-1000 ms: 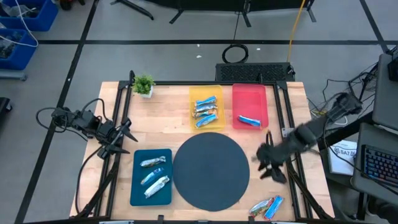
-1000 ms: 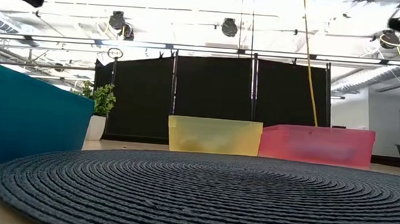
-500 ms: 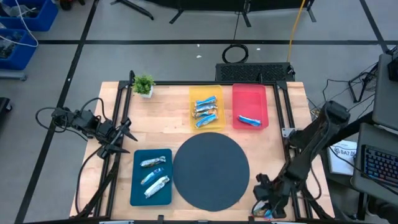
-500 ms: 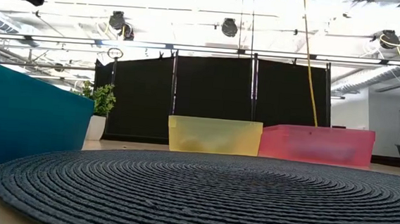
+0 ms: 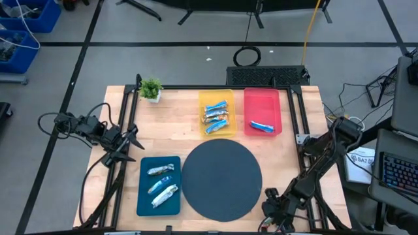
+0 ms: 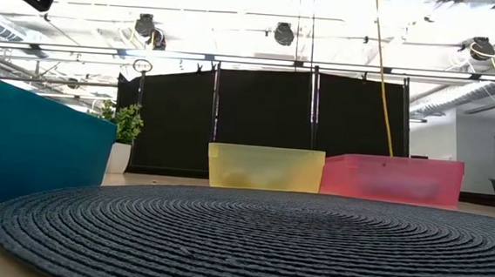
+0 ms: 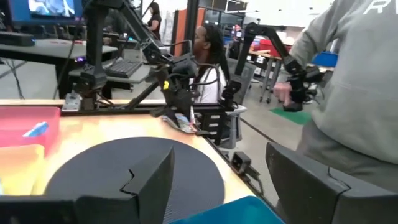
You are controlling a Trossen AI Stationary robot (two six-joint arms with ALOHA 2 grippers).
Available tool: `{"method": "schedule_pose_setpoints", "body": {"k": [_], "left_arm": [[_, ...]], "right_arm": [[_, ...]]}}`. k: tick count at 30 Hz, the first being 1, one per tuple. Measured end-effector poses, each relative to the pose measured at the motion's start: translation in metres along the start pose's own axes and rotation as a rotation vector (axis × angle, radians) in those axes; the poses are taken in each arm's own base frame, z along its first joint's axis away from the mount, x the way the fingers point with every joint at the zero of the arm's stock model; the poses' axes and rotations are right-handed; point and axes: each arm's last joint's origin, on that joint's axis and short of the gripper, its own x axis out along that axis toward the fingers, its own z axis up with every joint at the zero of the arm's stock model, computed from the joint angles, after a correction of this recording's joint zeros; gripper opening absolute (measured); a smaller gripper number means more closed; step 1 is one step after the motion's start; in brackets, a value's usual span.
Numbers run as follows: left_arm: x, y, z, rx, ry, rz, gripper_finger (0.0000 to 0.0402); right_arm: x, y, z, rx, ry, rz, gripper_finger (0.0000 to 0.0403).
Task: Pick and place Granola Bars by type
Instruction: Put the red granola bar into the red bin
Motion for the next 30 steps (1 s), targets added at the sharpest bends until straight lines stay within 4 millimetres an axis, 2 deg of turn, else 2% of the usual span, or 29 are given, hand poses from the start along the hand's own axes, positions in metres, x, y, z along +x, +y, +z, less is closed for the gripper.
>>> {"method": "schedule_pose_setpoints", "body": {"k": [5, 9, 12, 15, 17, 23, 30], "left_arm": [[0.000, 0.000, 0.000, -0.014, 0.002, -0.014, 0.0259], [0.000, 0.000, 0.000, -0.015, 0.001, -0.015, 0.0265], [0.000, -0.001, 0.001, -0.019, -0.006, -0.016, 0.0266], [0.000, -0.001, 0.001, -0.030, -0.005, -0.017, 0.0263], [0.000, -0.001, 0.001, -0.035, -0.006, -0.017, 0.0260], [0.000, -0.001, 0.001, -0.020, -0.005, -0.017, 0.0261], [0.000, -0.001, 0.001, -0.020, -0.006, -0.017, 0.0263]], "right_arm": [[0.013, 0.001, -0.014, 0.000, 0.010, 0.026, 0.0208], [0.022, -0.006, -0.025, 0.060, 0.045, -0.008, 0.0189], [0.023, -0.014, -0.031, 0.093, 0.058, -0.032, 0.0140], [0.020, -0.020, -0.029, 0.089, 0.068, -0.022, 0.0060], [0.013, -0.023, -0.028, 0.064, 0.077, 0.000, 0.0020], [-0.018, -0.044, -0.026, 0.109, 0.148, -0.120, 0.0009], [-0.077, -0.084, -0.016, 0.182, 0.102, -0.300, 0.0004]]}}
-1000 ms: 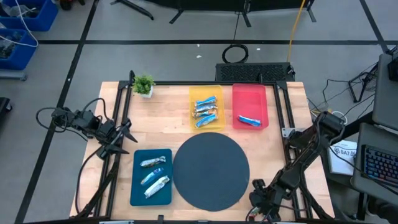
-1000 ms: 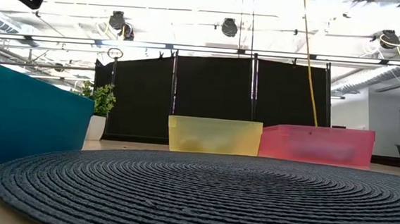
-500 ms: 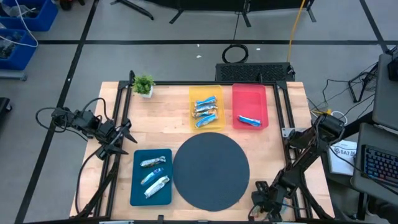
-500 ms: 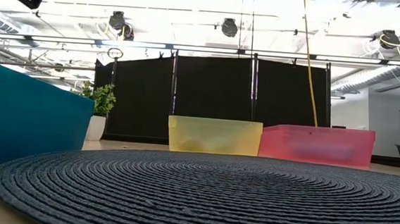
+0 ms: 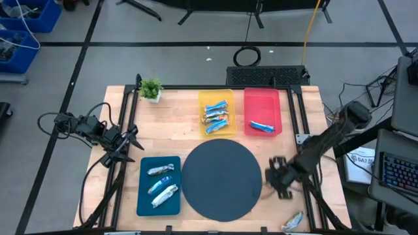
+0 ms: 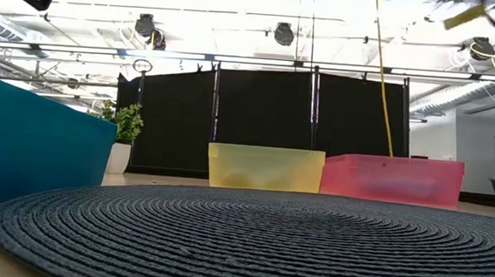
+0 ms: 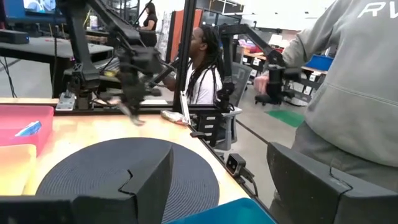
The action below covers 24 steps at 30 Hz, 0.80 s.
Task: Pick and place Granola Bars by type
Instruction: Put the red granola bar into the red bin
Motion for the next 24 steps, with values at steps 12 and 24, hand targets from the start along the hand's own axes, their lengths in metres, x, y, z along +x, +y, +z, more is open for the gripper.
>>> {"method": "schedule_pose_setpoints", "body": {"k": [12, 24], "left_arm": [[0.000, 0.000, 0.002, 0.018, -0.025, -0.004, 0.0261], [0.000, 0.000, 0.002, -0.012, -0.026, -0.004, 0.0260]], "right_arm": [[-0.066, -0.124, 0.026, 0.506, -0.357, -0.295, 0.0001], [-0.061, -0.222, 0.040, 0.475, -0.316, -0.347, 0.0000]]}}
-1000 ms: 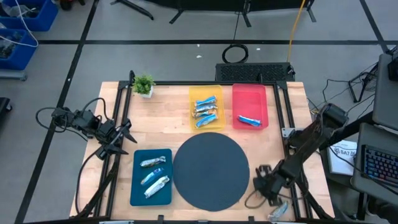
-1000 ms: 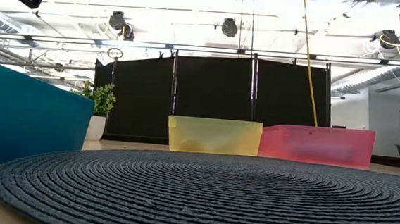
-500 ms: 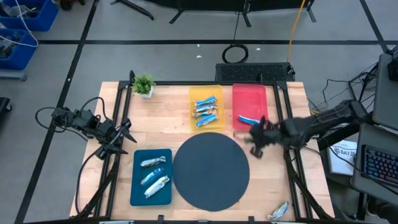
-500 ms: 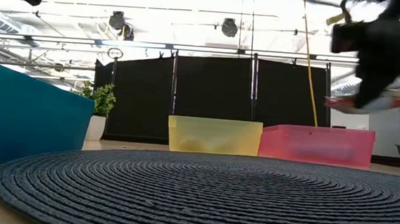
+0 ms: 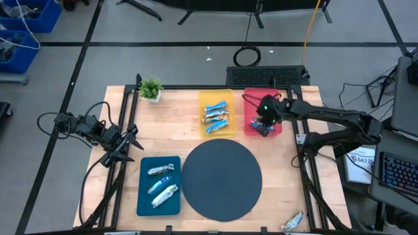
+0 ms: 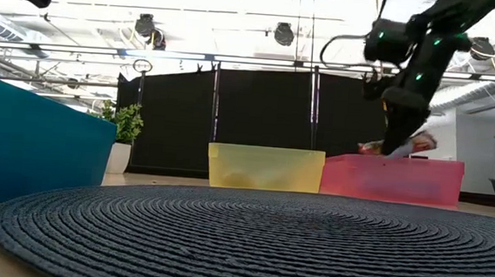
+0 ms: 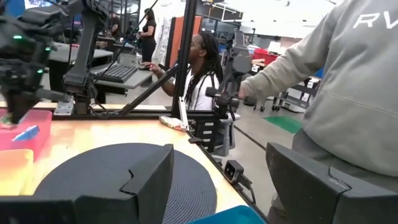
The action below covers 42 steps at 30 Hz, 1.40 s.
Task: Pick and place Granola Bars by type
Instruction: Put the red granola bar into the red bin
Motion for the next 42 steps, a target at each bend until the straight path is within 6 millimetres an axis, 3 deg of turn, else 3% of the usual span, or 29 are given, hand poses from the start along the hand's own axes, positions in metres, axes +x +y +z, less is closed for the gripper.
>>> {"method": "schedule_pose_setpoints", "body": {"k": [9, 14, 20, 24, 26, 30, 35, 42], "left_arm": [[0.000, 0.000, 0.000, -0.019, 0.000, 0.000, 0.0260], [0.000, -0.001, 0.000, -0.031, 0.005, -0.021, 0.0255], [0.000, -0.001, 0.000, -0.042, 0.006, -0.027, 0.0265], [0.000, -0.001, 0.000, -0.035, 0.006, -0.027, 0.0264], [0.000, -0.001, 0.000, -0.025, 0.005, -0.027, 0.0261], [0.000, -0.001, 0.000, -0.007, 0.007, -0.027, 0.0257], [0.000, -0.001, -0.001, 0.001, 0.013, -0.051, 0.0265], [0.000, -0.002, -0.001, 0.007, 0.018, -0.078, 0.0269]], "right_arm": [[0.043, -0.042, 0.008, 0.100, 0.092, 0.009, 0.0004], [0.053, -0.048, 0.007, 0.088, 0.123, 0.044, 0.0044], [0.040, -0.048, 0.012, 0.072, 0.046, 0.036, 0.0115], [0.012, -0.044, 0.023, 0.109, 0.019, 0.065, 0.0154], [-0.008, -0.033, 0.025, 0.082, 0.054, 0.162, 0.0164], [-0.048, 0.007, 0.014, -0.065, 0.225, 0.360, 0.0164], [-0.099, 0.064, -0.013, -0.216, 0.477, 0.531, 0.0152], [-0.143, 0.119, -0.054, -0.300, 0.552, 0.666, 0.0152]]}}
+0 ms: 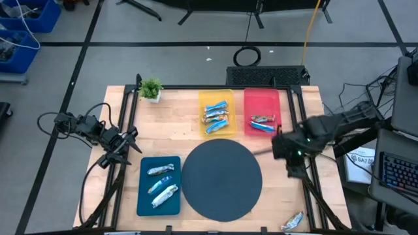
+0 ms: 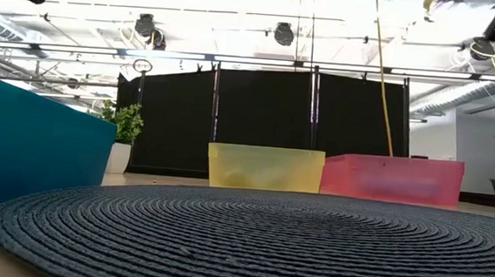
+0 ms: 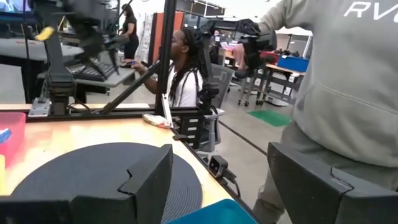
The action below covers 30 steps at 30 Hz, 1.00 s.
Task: Pick and place Granola Bars by type
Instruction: Put the red granola bar into the red bin
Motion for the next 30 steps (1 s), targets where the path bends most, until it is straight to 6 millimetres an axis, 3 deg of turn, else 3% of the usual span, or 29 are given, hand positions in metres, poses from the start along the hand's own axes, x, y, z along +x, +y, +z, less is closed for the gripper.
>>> {"method": "schedule_pose_setpoints", "body": {"k": [3, 8, 10, 15, 18, 21, 25, 30], "left_arm": [[0.000, 0.000, 0.000, 0.018, 0.000, 0.000, 0.0269], [0.000, -0.001, 0.000, 0.036, 0.006, -0.028, 0.0269], [0.000, -0.001, 0.000, 0.026, 0.009, -0.041, 0.0269], [0.000, -0.001, 0.000, 0.023, 0.010, -0.049, 0.0269], [0.000, -0.001, 0.000, 0.024, 0.009, -0.045, 0.0269], [0.000, -0.001, 0.000, 0.024, 0.009, -0.041, 0.0269], [0.000, -0.001, -0.001, 0.001, 0.013, -0.040, 0.0269], [0.000, -0.001, -0.002, -0.035, 0.026, -0.035, 0.0269]], "right_arm": [[0.012, 0.017, -0.005, -0.032, 0.001, 0.024, 0.0149], [0.035, 0.049, 0.002, -0.105, -0.056, 0.307, 0.0148], [0.044, 0.053, 0.004, -0.083, -0.061, 0.348, 0.0153], [0.084, 0.043, -0.007, -0.123, 0.076, 0.256, 0.0173], [0.110, 0.038, -0.013, -0.220, 0.140, 0.295, 0.0190], [0.131, 0.029, -0.018, -0.203, 0.193, 0.313, 0.0210], [0.148, 0.019, -0.026, -0.217, 0.220, 0.284, 0.0229], [0.162, 0.015, -0.031, -0.258, 0.190, 0.196, 0.0223]]}}
